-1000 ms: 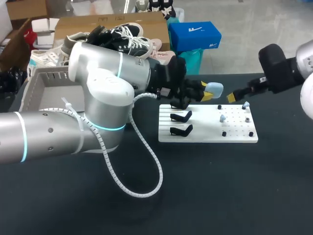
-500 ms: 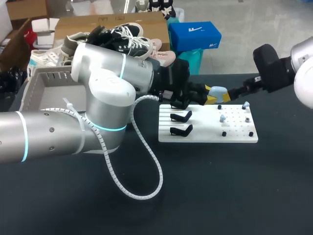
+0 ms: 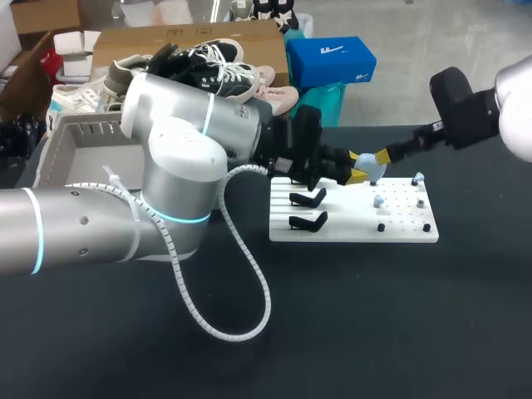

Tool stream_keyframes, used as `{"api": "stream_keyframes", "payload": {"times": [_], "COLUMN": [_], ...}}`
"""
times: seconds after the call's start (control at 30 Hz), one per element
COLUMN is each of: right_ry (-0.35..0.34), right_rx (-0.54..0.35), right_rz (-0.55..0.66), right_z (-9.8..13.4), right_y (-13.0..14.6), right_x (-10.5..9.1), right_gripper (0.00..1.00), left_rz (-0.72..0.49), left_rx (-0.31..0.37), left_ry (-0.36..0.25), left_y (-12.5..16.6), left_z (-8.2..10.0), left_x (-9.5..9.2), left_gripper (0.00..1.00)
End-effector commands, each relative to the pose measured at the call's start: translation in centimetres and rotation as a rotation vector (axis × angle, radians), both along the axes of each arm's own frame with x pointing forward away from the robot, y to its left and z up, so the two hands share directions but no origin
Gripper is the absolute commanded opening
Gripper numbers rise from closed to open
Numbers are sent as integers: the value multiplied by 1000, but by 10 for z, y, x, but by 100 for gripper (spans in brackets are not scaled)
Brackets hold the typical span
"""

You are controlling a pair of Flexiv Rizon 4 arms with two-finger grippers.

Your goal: Pick up each earbud case from the left stands, insert the matching earbuds, close the lid, and place the case in the box.

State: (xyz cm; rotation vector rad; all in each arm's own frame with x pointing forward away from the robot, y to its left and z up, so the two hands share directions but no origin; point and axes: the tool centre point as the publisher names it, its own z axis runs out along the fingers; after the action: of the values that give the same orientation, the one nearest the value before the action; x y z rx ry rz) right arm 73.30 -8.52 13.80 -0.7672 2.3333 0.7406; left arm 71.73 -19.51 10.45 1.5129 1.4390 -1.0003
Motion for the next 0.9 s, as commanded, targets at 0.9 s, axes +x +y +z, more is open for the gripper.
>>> {"api": "stream_keyframes", "payload": {"times": [0.9], "right_ry": [18], "right_rx": [-9], "right_rz": [41], "right_z": [-13], "right_y": [-1], "right_x": [6], "right_gripper": [100], "left_rz": [72], "left_rx": [-63], "left_ry": [-9], "left_y": [-1], "left_z": [8], "left_x": [14], "left_gripper": [0]}}
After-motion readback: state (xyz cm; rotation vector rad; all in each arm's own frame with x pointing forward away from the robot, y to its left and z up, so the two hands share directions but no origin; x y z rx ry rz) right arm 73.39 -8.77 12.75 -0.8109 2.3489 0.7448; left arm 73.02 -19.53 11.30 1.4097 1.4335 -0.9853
